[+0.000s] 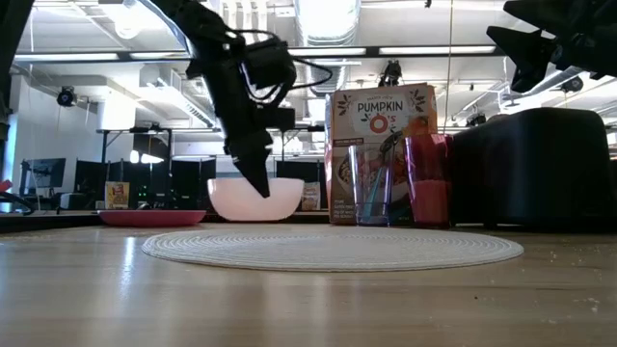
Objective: Arrange a breakfast setting
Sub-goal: Put the orange bowl on the side side of the white table mat
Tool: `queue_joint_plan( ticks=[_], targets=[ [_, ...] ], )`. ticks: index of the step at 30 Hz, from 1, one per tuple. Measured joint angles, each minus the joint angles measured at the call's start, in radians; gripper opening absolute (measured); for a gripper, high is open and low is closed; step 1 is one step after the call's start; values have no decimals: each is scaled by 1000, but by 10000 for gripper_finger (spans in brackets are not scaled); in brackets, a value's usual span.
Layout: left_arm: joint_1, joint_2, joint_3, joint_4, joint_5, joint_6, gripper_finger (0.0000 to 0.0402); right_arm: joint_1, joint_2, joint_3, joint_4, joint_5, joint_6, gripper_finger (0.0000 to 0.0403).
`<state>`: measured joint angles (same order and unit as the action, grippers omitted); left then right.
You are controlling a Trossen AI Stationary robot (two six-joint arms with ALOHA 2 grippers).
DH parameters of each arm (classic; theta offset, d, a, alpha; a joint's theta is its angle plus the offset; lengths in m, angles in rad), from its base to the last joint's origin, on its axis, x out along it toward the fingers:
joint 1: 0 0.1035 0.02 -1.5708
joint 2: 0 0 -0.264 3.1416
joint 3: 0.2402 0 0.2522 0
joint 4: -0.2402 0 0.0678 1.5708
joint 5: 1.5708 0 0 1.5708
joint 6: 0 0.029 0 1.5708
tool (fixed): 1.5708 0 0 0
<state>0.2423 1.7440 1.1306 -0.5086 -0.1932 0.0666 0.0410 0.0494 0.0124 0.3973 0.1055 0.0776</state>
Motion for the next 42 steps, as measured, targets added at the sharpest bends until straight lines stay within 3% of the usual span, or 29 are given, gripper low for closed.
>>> queue_joint_plan(
  ticks=[7,20,35,42],
  targets=[
    [-78,0,85,-76,-4,0,0,0,0,0,0,0,0,192],
    [-281,0,179,-52,2,3,0,0,0,0,0,0,0,192],
    [-454,45,170,272,29,3,0,0,0,0,0,0,0,192],
    [-475,141,221,280,29,0,0,0,0,0,-1,0,0,192]
  ],
)
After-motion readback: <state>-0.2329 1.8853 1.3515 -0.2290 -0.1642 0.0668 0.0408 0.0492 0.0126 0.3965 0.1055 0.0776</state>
